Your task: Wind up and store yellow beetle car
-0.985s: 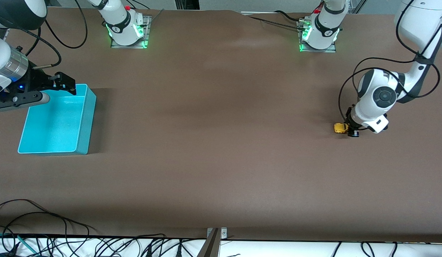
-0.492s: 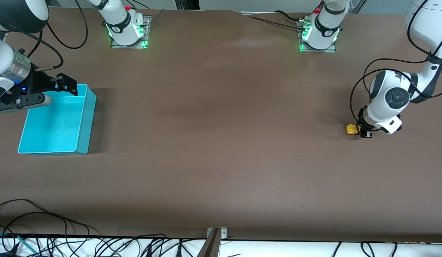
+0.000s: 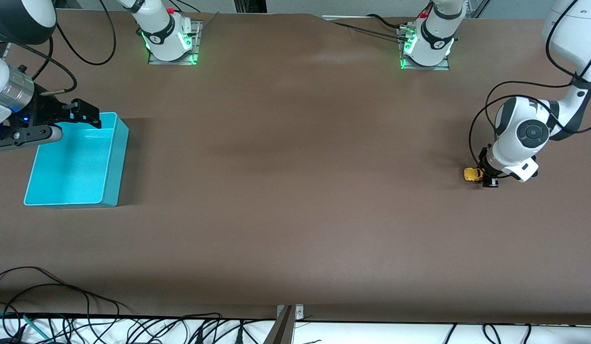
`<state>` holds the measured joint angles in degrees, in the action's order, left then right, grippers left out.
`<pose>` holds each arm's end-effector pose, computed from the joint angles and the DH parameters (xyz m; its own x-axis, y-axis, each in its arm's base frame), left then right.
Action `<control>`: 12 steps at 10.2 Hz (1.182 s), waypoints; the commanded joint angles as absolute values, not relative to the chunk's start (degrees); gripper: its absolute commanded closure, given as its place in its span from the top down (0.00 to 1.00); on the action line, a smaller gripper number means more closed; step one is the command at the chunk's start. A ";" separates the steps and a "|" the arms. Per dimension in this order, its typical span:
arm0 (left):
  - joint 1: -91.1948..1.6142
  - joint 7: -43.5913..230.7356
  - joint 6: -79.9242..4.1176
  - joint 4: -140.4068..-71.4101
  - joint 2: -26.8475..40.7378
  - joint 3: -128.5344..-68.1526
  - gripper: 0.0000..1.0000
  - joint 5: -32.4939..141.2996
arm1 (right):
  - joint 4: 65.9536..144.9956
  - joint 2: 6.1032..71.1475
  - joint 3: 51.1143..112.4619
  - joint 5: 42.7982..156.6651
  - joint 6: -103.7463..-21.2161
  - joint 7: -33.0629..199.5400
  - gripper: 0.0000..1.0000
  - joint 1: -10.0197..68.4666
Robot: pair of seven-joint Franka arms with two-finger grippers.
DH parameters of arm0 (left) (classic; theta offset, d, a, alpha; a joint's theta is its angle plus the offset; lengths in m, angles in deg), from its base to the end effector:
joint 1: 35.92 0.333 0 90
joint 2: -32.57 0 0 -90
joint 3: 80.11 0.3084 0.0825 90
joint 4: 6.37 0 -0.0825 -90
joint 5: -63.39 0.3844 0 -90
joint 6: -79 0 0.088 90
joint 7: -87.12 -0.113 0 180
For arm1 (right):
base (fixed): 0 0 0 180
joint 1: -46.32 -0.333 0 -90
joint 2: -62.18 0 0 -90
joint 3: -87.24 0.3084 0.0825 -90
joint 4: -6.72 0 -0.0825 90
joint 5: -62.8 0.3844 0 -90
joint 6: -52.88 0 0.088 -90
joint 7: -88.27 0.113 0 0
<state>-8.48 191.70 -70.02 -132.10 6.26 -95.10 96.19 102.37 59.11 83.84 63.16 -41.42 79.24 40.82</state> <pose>0.5366 0.1033 0.1629 0.0009 0.9854 0.1700 1.0000 0.0005 -0.0084 0.5699 0.0223 0.5404 0.9784 0.1923 -0.0755 0.1917 -0.9813 -0.0151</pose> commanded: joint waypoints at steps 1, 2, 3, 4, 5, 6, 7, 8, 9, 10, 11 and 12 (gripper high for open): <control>-7.88 192.68 -69.02 -130.47 6.72 -95.66 0.73 97.67 | 102.43 59.37 83.72 64.47 -41.43 78.95 1.00 40.96; -8.05 192.68 -67.97 -130.47 7.16 -96.18 0.75 97.67 | 102.43 59.36 83.72 64.38 -41.26 78.87 1.00 40.96; -7.88 192.68 -67.70 -130.47 7.78 -96.89 0.75 97.67 | 102.43 59.28 83.81 64.38 -41.17 78.87 1.00 40.87; -7.97 192.59 -67.17 -130.47 8.74 -97.24 0.74 97.67 | 102.43 59.02 83.90 64.38 -41.08 78.87 1.00 40.61; -7.88 192.42 -64.99 -129.43 9.27 -98.72 0.72 97.67 | 102.43 59.01 83.98 64.38 -40.99 78.87 1.00 40.43; -7.88 191.63 -60.10 -127.50 9.45 -100.04 0.71 97.67 | 102.43 59.01 84.07 64.29 -40.99 78.69 1.00 40.35; -7.79 189.97 -56.83 -125.22 9.45 -101.54 0.72 97.67 | 102.43 59.01 84.16 64.29 -40.82 78.52 1.00 40.35; -7.79 187.26 -54.53 -123.02 9.45 -102.60 0.72 97.50 | 102.60 59.01 84.25 64.29 -40.47 78.43 1.00 40.35; -7.79 182.01 -52.68 -121.18 9.63 -103.56 0.72 96.02 | 102.69 59.10 84.25 64.29 -39.94 78.43 1.00 40.35; -7.70 175.00 -51.10 -119.24 10.50 -103.83 0.73 93.04 | 102.69 59.10 84.25 64.29 -39.76 78.43 1.00 40.35; -7.79 167.96 -49.86 -117.40 11.55 -103.92 0.75 89.62 | 102.69 59.19 84.25 64.29 -39.67 78.43 1.00 40.35; -7.79 161.63 -47.24 -114.77 12.08 -103.92 0.82 86.80 | 102.87 59.28 84.25 64.29 -39.67 78.43 1.00 40.35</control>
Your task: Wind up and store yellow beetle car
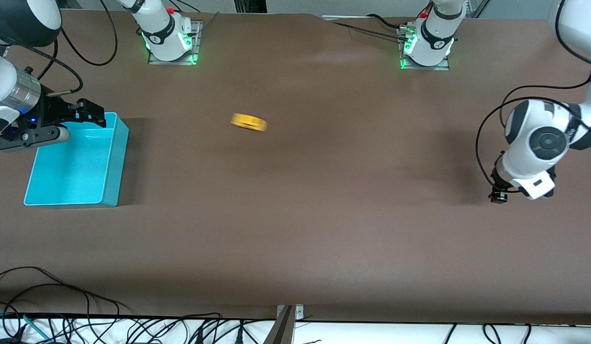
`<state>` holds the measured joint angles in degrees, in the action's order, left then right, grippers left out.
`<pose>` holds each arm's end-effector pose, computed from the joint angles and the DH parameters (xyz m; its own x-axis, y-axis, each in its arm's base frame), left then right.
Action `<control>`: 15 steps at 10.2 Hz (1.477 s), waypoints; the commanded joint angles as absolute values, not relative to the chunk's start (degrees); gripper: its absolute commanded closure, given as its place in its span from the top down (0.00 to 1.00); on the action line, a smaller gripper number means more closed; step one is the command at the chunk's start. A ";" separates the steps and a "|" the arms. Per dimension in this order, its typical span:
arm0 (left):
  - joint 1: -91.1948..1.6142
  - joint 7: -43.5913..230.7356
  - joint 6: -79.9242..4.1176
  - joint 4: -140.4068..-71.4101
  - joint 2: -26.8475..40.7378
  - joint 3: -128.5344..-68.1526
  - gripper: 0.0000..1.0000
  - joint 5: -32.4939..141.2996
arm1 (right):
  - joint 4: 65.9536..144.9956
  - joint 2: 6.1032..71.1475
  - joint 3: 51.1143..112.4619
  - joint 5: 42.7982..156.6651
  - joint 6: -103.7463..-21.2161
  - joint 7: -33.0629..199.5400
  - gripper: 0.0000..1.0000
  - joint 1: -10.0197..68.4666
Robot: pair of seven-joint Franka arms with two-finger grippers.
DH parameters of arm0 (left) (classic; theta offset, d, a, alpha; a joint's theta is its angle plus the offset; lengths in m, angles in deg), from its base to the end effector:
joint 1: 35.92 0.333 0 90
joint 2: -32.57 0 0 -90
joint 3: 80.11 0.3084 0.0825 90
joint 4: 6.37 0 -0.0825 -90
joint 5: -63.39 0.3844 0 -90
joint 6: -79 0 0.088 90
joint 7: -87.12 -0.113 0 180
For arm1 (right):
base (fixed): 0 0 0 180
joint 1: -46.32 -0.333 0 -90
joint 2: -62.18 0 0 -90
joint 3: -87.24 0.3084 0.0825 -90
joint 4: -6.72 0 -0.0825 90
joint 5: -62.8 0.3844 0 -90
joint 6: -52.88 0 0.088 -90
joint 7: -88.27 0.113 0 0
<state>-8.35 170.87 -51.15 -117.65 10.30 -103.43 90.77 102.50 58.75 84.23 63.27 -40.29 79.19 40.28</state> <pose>0.6100 0.0684 0.2827 0.3164 0.9273 0.1998 0.9486 -0.3105 -0.0608 0.5682 0.0316 0.5342 0.9725 0.2088 -0.1030 0.2077 -0.9780 -0.0215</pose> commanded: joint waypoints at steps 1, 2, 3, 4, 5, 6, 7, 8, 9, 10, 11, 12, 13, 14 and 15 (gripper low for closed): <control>-7.96 156.61 -44.08 -111.78 12.09 -103.92 0.90 85.82 | 102.87 59.28 84.25 64.38 -39.50 78.43 1.00 40.35; -8.31 153.16 -42.31 -109.23 12.00 -104.01 0.97 85.20 | 102.87 59.28 84.25 64.38 -38.98 78.43 1.00 40.35; -8.49 150.52 -40.90 -106.77 11.91 -104.01 0.96 83.63 | 102.87 59.28 84.34 64.29 -38.88 78.43 1.00 40.35; -9.02 145.62 -38.62 -104.65 11.91 -104.71 0.96 83.09 | 102.87 59.28 84.34 64.29 -38.88 78.43 1.00 40.35; -9.20 140.00 -34.60 -101.76 11.30 -105.67 0.96 83.08 | 102.87 59.19 84.34 64.29 -38.97 78.43 1.00 40.35; -9.89 133.42 -31.86 -98.43 9.99 -106.12 1.00 83.00 | 102.87 59.19 84.42 64.29 -38.97 78.43 1.00 40.35; -10.42 127.44 -30.36 -96.39 9.80 -106.12 1.00 81.17 | 102.87 59.19 84.42 64.29 -39.06 78.43 1.00 40.35; -10.51 122.85 -30.08 -95.24 9.80 -106.12 1.00 79.93 | 102.87 59.19 84.42 64.29 -39.06 78.43 1.00 40.35; -10.69 121.15 -30.08 -94.97 9.80 -106.12 1.00 79.92 | 102.87 59.19 84.42 64.29 -39.06 78.43 1.00 40.35; -11.30 121.14 -30.08 -94.88 9.80 -106.12 1.00 80.01 | 102.87 59.19 84.42 64.29 -39.06 78.43 1.00 40.35; -11.92 121.14 -30.08 -94.79 10.15 -106.21 1.00 79.92 | 102.87 59.19 84.42 64.29 -38.97 78.43 1.00 40.35; -12.01 121.14 -30.08 -94.79 10.24 -106.30 1.00 79.83 | 102.87 59.19 84.42 64.29 -38.88 78.43 1.00 40.35; -12.10 121.14 -30.08 -94.79 10.24 -106.73 1.00 79.83 | 102.87 59.19 84.42 64.29 -38.88 78.43 1.00 40.35; -12.10 121.14 -30.08 -94.79 10.42 -106.74 1.00 79.83 | 102.87 59.19 84.42 64.29 -38.88 78.43 1.00 40.35; -12.10 121.22 -29.99 -94.79 10.68 -106.82 1.00 79.74 | 102.87 59.19 84.42 64.29 -38.97 78.43 1.00 40.35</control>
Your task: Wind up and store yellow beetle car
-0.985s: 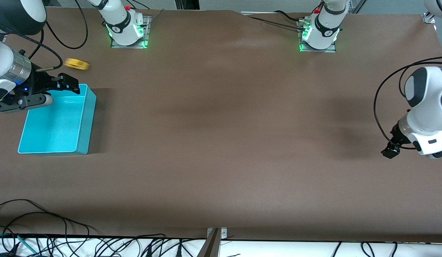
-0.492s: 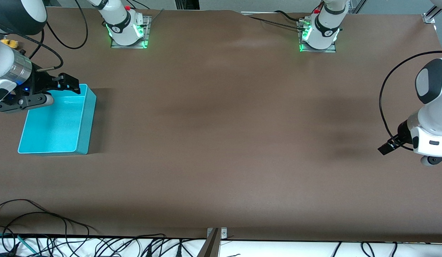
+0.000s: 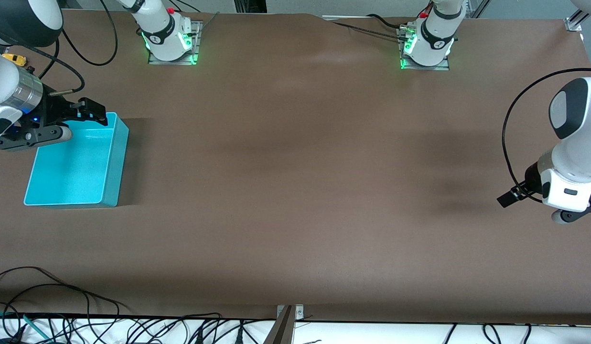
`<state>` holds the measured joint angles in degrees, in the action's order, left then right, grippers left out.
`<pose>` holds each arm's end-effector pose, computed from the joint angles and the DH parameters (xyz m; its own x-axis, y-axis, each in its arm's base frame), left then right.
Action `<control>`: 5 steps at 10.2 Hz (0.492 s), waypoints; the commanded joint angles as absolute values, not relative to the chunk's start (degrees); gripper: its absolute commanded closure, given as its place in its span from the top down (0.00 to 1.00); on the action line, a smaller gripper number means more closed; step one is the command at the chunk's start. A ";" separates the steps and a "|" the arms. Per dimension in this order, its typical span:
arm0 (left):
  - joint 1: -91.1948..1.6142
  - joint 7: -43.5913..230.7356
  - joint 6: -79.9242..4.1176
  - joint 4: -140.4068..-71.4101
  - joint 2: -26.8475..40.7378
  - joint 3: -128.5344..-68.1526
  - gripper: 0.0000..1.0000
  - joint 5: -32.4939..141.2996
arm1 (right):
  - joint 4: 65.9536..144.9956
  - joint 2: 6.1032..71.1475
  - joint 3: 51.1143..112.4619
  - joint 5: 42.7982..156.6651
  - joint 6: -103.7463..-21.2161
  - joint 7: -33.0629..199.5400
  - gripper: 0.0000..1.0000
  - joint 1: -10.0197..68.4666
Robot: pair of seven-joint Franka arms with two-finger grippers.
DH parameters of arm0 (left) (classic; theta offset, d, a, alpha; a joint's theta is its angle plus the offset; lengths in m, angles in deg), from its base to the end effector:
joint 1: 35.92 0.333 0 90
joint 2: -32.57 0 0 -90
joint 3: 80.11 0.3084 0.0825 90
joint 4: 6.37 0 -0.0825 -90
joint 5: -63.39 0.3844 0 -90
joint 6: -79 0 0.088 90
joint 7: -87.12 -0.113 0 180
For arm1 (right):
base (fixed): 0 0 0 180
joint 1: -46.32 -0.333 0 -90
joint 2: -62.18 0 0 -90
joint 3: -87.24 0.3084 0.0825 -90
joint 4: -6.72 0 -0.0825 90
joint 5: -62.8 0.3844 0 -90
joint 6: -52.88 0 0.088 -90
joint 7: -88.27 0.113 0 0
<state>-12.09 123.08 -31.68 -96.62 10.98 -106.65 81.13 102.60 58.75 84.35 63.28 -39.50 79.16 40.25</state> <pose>0.6620 0.0268 0.4306 0.8743 0.4771 0.0889 0.4842 -0.8702 -0.0915 0.5662 0.0330 0.5324 0.9701 0.2119 -0.1182 0.2105 -0.9773 -0.0243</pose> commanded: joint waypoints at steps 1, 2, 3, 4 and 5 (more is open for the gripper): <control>-12.18 121.22 -29.64 -94.79 10.86 -107.00 1.00 79.74 | 102.87 59.10 84.42 64.29 -38.97 78.43 1.00 40.35; -12.10 121.14 -29.55 -94.79 10.86 -107.00 1.00 79.83 | 102.87 59.10 84.42 64.29 -39.06 78.43 1.00 40.35; -12.10 121.22 -29.46 -94.79 10.94 -107.09 1.00 79.74 | 102.87 59.10 84.42 64.29 -39.14 78.43 1.00 40.35; -12.10 121.14 -29.55 -94.79 10.95 -107.09 1.00 79.74 | 102.69 59.10 84.42 64.21 -39.15 78.34 1.00 40.35; -12.10 121.14 -29.46 -94.79 10.86 -107.09 1.00 79.83 | 102.34 59.10 84.42 63.86 -39.15 78.34 1.00 40.35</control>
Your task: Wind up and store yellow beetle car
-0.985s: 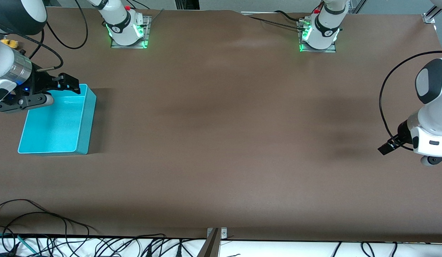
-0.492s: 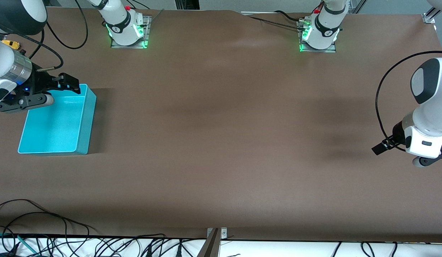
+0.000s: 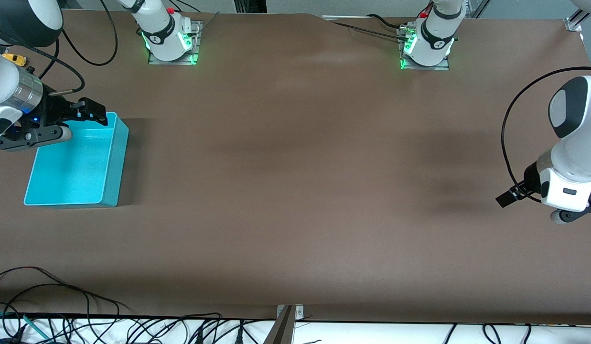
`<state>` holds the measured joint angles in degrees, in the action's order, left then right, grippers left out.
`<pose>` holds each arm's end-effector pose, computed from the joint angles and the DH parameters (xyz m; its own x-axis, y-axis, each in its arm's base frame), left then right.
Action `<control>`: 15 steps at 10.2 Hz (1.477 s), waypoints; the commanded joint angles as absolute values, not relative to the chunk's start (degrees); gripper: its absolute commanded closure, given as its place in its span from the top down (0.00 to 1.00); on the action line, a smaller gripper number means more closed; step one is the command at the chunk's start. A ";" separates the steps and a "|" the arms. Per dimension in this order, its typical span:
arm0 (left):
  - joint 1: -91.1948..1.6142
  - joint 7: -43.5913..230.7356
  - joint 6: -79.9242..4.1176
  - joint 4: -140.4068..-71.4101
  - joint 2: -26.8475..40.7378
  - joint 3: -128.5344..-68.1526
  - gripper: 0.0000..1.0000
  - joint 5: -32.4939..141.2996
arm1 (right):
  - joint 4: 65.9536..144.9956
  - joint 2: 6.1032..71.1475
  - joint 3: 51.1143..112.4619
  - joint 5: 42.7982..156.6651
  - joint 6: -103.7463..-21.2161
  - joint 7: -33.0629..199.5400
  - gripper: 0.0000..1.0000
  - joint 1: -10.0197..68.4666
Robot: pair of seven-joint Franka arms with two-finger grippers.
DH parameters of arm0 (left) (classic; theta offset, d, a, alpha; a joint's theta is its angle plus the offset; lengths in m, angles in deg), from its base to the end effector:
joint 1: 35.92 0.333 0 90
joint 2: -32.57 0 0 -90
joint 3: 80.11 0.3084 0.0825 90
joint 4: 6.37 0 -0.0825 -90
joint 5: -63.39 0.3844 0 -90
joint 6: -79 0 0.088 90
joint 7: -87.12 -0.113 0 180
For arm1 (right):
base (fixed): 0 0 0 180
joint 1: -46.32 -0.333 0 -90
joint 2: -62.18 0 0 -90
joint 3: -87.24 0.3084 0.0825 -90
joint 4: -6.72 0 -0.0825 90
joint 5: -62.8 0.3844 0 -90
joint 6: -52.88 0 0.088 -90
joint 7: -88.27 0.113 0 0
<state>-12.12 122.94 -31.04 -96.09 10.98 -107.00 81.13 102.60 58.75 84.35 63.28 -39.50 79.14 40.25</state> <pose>0.6623 0.0239 0.4346 0.8771 0.4722 0.0874 0.4791 -0.8730 -0.0914 0.5662 0.0330 0.5324 0.9700 0.2122 -0.1182 0.2108 -0.9772 -0.0243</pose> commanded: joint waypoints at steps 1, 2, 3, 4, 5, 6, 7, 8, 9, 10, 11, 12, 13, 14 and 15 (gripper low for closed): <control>-12.10 121.14 -29.46 -94.79 10.86 -107.09 1.00 79.74 | 102.34 59.10 84.42 63.85 -39.23 78.34 1.00 40.26; -12.10 121.14 -29.55 -94.79 10.94 -107.09 1.00 79.74 | 102.34 59.10 84.51 63.77 -39.15 78.34 1.00 40.26; -12.10 121.14 -29.46 -94.79 10.86 -107.18 1.00 79.74 | 102.25 59.10 84.51 63.59 -39.32 78.25 1.00 40.17; -12.18 121.14 -29.46 -94.79 10.86 -107.26 1.00 79.74 | 102.25 59.36 84.51 62.98 -39.32 78.16 1.00 40.26; -12.19 121.14 -29.55 -94.79 10.86 -107.26 1.00 79.74 | 102.25 59.63 84.43 62.54 -39.23 78.16 1.00 40.26; -12.27 121.14 -29.55 -94.79 10.86 -107.35 1.00 79.74 | 102.25 59.72 84.16 62.27 -39.49 78.16 1.00 40.34; -12.27 121.14 -29.55 -94.79 10.86 -107.35 1.00 79.74 | 102.17 59.63 83.99 62.18 -40.28 78.16 1.00 40.43; -12.27 121.14 -29.55 -94.79 10.86 -107.35 1.00 79.74 | 102.17 59.37 84.07 61.92 -42.38 78.34 1.00 40.43; -12.27 121.14 -29.46 -94.79 10.86 -107.35 1.00 79.83 | 102.43 59.10 84.16 61.92 -43.70 78.51 1.00 40.35; -12.27 121.14 -29.46 -94.79 10.86 -107.35 1.00 79.74 | 102.34 59.01 84.34 61.92 -44.67 78.51 1.00 40.26; -12.27 121.14 -29.46 -94.79 10.86 -107.35 1.00 79.74 | 102.25 59.10 84.34 61.92 -44.77 78.51 1.00 40.26; -12.27 121.14 -29.46 -94.79 10.86 -107.35 1.00 79.74 | 102.34 59.19 84.34 61.74 -44.51 78.25 1.00 40.34; -12.27 121.14 -29.37 -94.88 10.86 -107.35 1.00 79.74 | 102.08 59.19 84.08 60.87 -44.51 78.16 1.00 40.43; -12.36 121.14 -28.85 -94.88 10.86 -107.35 1.00 79.74 | 102.25 59.19 84.07 59.82 -44.25 78.16 1.00 40.52; -12.45 121.14 -28.76 -94.88 10.86 -107.44 1.00 79.83 | 102.78 59.19 84.07 59.81 -44.07 78.16 1.00 40.52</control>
